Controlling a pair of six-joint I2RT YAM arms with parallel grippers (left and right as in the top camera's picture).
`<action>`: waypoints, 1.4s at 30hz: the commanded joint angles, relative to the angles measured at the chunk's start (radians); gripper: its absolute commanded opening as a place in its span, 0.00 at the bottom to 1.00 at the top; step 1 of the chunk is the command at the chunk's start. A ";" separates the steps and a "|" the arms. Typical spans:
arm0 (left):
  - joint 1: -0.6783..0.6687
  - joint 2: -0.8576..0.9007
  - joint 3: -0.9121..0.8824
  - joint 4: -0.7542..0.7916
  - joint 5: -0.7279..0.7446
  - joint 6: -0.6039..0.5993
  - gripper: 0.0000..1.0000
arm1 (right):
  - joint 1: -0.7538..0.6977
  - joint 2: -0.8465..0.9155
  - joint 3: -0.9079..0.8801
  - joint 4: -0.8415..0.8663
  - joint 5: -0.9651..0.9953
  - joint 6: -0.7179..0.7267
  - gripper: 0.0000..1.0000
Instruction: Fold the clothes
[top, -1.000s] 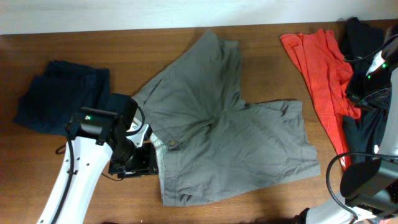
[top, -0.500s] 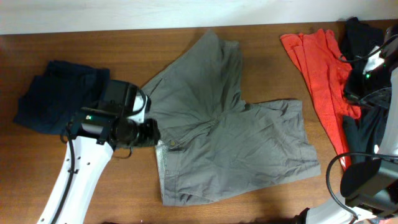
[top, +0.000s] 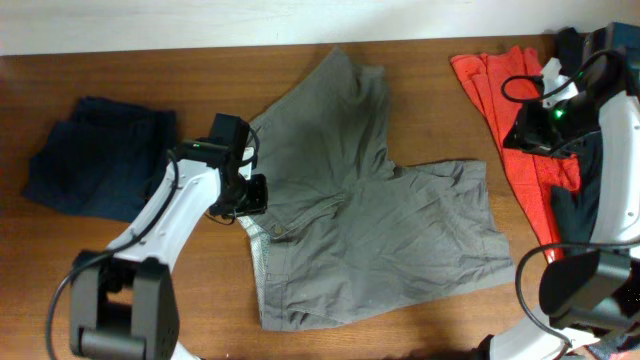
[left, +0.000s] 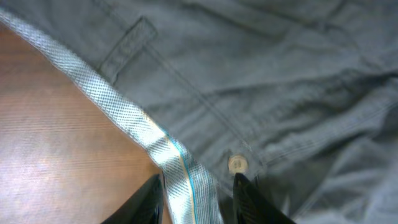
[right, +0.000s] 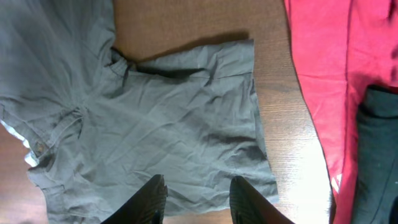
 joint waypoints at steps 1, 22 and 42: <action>0.005 0.066 -0.005 0.030 -0.006 -0.006 0.37 | 0.008 0.033 -0.031 0.007 -0.008 -0.015 0.38; 0.195 0.362 0.065 0.257 -0.110 -0.005 0.32 | 0.011 0.033 -0.055 0.010 -0.017 -0.011 0.38; 0.187 0.364 0.736 -0.389 0.082 0.115 0.59 | 0.208 0.137 -0.216 0.579 -0.253 0.029 0.82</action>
